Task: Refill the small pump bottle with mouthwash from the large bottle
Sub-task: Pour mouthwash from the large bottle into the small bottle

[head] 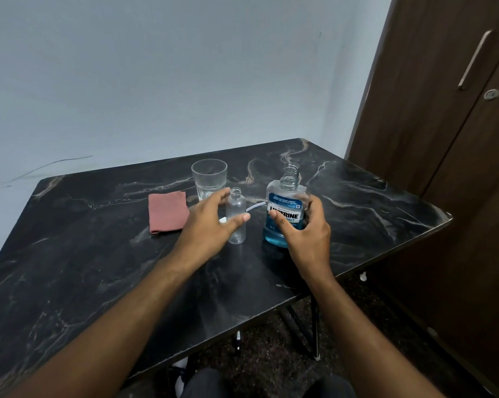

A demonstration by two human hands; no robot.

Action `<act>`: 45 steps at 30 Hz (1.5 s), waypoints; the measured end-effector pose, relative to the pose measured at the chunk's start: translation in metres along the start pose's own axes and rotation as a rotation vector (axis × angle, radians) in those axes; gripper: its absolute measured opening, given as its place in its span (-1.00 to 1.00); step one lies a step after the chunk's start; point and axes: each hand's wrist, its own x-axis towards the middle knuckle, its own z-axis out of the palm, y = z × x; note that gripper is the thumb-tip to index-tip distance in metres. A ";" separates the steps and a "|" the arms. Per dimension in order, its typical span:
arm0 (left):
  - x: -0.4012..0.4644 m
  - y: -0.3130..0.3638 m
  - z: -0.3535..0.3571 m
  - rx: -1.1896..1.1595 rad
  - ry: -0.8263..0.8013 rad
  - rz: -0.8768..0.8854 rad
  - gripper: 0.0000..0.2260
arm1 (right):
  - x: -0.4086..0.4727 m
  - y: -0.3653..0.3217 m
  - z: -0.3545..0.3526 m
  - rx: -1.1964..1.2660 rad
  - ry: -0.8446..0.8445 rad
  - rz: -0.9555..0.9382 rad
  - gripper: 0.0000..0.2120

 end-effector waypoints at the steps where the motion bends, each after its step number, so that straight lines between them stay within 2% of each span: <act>1: 0.004 0.000 0.004 0.002 0.004 -0.013 -0.40 | 0.000 -0.001 0.000 -0.003 0.005 -0.013 -0.47; 4: 0.010 0.000 0.013 0.006 0.027 -0.023 -0.58 | -0.002 -0.006 0.000 0.000 0.014 -0.040 -0.42; 6: 0.008 -0.003 0.016 -0.016 0.065 0.030 -0.66 | -0.002 -0.007 0.000 0.010 0.023 -0.047 -0.38; 11: 0.003 -0.009 0.019 -0.084 0.104 0.233 -0.38 | -0.001 -0.004 0.001 0.021 0.010 -0.046 -0.31; 14: 0.001 -0.006 0.019 -0.107 0.085 0.265 -0.21 | -0.001 -0.005 0.001 0.050 -0.006 -0.032 -0.31; 16: -0.001 -0.004 0.020 -0.169 0.112 0.233 -0.19 | 0.002 -0.007 -0.002 0.081 -0.003 -0.022 -0.35; 21: -0.003 -0.002 0.019 -0.271 0.192 0.167 -0.55 | 0.016 -0.016 -0.010 0.072 -0.089 -0.048 -0.43; 27: -0.001 -0.007 0.021 -0.265 0.236 0.181 -0.60 | 0.029 -0.026 -0.020 -0.213 -0.157 -0.274 -0.39; 32: 0.001 -0.009 0.023 -0.294 0.234 0.140 -0.60 | 0.036 -0.024 -0.027 -0.462 -0.227 -0.406 -0.22; 39: 0.001 -0.009 0.025 -0.301 0.201 0.130 -0.55 | 0.034 -0.022 -0.028 -0.626 -0.301 -0.531 -0.25; 45: 0.003 -0.013 0.028 -0.291 0.207 0.137 -0.51 | 0.035 -0.023 -0.031 -0.738 -0.293 -0.601 -0.30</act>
